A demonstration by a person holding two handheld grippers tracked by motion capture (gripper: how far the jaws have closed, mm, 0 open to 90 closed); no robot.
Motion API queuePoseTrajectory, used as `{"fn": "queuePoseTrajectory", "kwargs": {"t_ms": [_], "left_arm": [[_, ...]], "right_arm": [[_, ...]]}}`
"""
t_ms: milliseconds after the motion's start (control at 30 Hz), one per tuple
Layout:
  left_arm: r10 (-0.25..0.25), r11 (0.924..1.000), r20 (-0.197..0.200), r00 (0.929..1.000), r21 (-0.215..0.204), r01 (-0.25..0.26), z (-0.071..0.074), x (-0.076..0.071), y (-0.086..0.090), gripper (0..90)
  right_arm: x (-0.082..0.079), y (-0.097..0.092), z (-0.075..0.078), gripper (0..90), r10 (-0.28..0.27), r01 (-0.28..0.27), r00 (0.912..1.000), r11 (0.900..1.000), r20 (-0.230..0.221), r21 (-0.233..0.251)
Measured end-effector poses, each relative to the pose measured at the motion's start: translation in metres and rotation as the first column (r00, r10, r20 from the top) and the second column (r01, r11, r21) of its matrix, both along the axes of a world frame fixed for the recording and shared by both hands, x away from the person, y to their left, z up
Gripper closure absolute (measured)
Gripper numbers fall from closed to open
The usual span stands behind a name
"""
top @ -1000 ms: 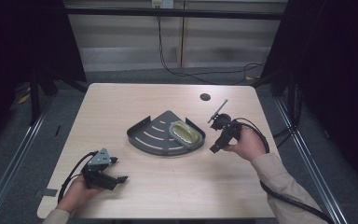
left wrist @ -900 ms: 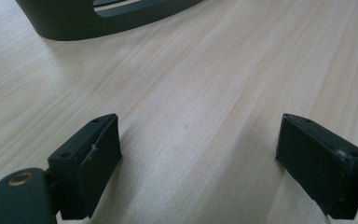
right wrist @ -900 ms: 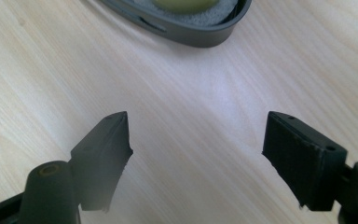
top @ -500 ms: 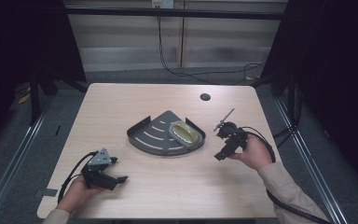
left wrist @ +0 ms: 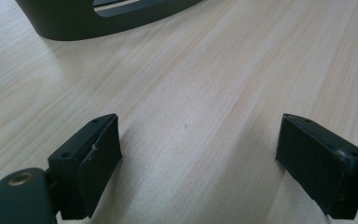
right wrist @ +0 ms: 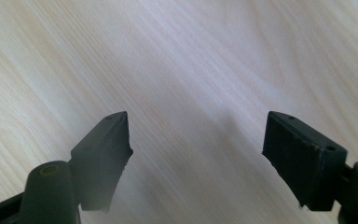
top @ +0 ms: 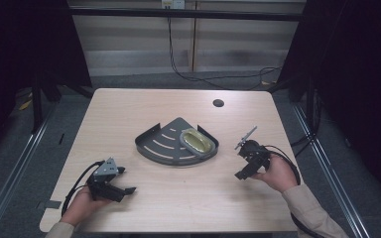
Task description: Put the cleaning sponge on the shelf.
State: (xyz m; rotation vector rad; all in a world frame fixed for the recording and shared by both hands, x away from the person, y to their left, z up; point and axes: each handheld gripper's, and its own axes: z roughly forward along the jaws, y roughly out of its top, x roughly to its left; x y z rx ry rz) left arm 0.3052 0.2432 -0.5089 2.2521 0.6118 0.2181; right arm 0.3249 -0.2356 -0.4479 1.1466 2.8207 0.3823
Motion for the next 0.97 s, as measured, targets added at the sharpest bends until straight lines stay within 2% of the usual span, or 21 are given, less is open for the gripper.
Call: {"fn": "queuePoseTrajectory", "kwargs": {"t_ms": [133, 267, 367, 567, 767, 833, 967], "left_arm": [[0.000, 1.0000, 0.000, 1.0000, 0.000, 0.000, 0.000, 0.000, 0.000, 13.3], [0.000, 1.0000, 0.000, 1.0000, 0.000, 0.000, 0.000, 0.000, 0.000, 13.3], [-0.001, 1.0000, 0.000, 1.0000, 0.000, 0.001, 0.000, 0.000, 0.000, 13.3], [-0.002, 1.0000, 0.001, 1.0000, -0.003, 0.002, 0.000, 0.000, 0.000, 13.2], [0.001, 1.0000, 0.000, 1.0000, -0.001, 0.000, 0.000, 0.000, 0.000, 13.2], [-0.003, 1.0000, 0.008, 1.0000, 0.003, 0.003, 0.000, 0.000, 0.000, 13.2], [-0.002, 1.0000, 0.002, 1.0000, -0.001, 0.002, 0.000, 0.000, 0.000, 13.2]], "right_arm": [[-0.005, -0.007, -0.003, 22.7, -0.005, 0.005, 0.9999, 0.9997, 0.012, -0.024], [-0.010, -0.013, -0.004, 22.3, -0.007, 0.007, 0.9999, 0.9999, 0.011, -0.008], [-0.013, -0.016, -0.005, 22.0, -0.002, 0.002, 0.9997, 0.9998, 0.023, -0.019], [-0.023, -0.025, -0.015, 22.3, -0.019, 0.019, 0.9998, 0.9998, -0.002, -0.005], [-0.029, -0.032, -0.019, 21.0, -0.035, 0.035, 0.9994, 0.9994, -0.006, 0.002], [-0.030, -0.033, -0.020, 19.9, -0.044, 0.044, 0.9989, 0.9988, -0.015, 0.021], [-0.028, -0.032, -0.018, 19.3, -0.045, 0.045, 0.9989, 0.9988, 0.015, 0.018]]}}
